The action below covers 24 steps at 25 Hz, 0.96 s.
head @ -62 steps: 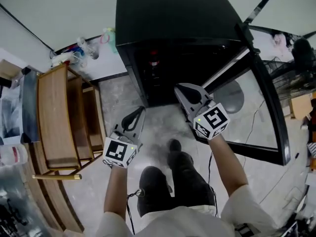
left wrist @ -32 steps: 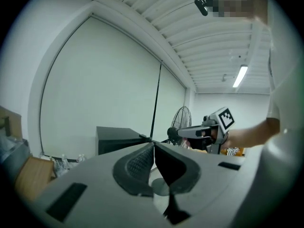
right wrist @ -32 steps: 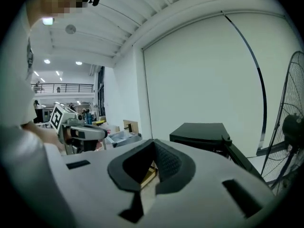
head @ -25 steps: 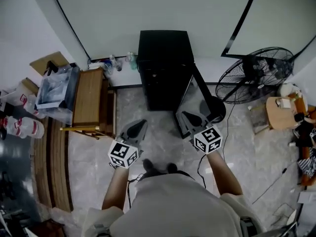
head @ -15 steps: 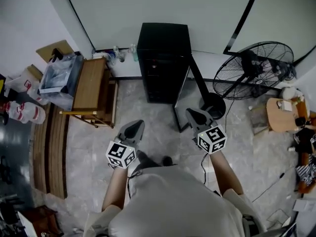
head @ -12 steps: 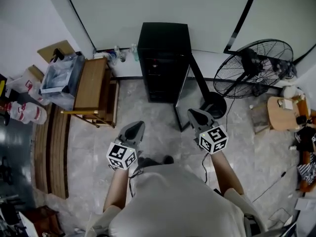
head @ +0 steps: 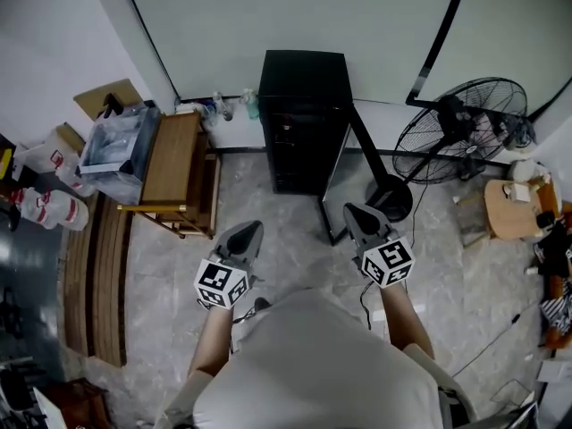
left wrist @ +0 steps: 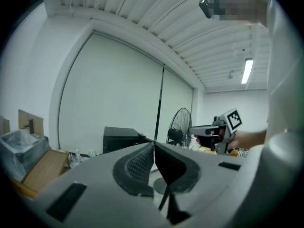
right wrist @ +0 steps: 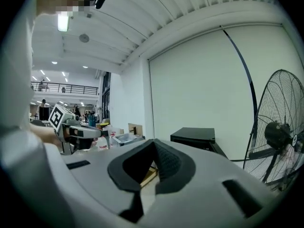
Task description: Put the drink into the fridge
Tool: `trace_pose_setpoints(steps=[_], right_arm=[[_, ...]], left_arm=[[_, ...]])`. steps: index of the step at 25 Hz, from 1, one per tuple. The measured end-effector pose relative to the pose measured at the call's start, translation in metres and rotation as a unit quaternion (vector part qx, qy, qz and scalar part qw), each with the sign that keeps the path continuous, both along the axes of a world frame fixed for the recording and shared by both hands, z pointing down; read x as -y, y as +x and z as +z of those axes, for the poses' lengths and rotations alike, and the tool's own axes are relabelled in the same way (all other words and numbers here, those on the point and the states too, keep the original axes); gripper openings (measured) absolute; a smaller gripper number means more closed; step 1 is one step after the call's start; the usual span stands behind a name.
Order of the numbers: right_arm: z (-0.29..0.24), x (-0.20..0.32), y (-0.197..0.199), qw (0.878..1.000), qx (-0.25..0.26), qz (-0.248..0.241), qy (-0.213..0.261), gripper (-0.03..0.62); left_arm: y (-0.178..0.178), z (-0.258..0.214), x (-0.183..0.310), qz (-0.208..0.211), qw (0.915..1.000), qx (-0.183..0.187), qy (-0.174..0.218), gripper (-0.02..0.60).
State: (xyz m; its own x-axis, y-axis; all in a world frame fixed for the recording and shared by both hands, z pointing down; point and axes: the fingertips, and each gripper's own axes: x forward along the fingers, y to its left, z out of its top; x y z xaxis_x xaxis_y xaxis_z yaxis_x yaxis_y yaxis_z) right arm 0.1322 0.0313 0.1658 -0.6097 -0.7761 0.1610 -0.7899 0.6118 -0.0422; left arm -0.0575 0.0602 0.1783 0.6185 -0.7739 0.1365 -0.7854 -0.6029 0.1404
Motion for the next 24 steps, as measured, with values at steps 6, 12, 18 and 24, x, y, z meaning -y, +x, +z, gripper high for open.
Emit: trace_pose_setpoints(steps=[6,12,18,24], right_arm=[[-0.003,0.003,-0.019,1.000,-0.004,-0.001,0.004,-0.003],[0.000,0.005,-0.026,1.000,-0.002,0.001,0.000,-0.003],[0.003,0.006,-0.028,1.000,0.002,0.003,-0.006,-0.004],[0.007,0.006,-0.030,1.000,0.005,0.003,-0.007,-0.003]], left_arm=[[-0.015,0.000,0.000,0.002,1.0000,-0.002,-0.003,0.009],[-0.022,0.001,0.002,0.001,1.0000,-0.009,-0.004,0.009],[-0.023,-0.004,0.007,0.009,0.9999,-0.009,-0.004,0.009],[-0.023,-0.002,0.011,0.020,0.9998,-0.001,-0.003,0.009]])
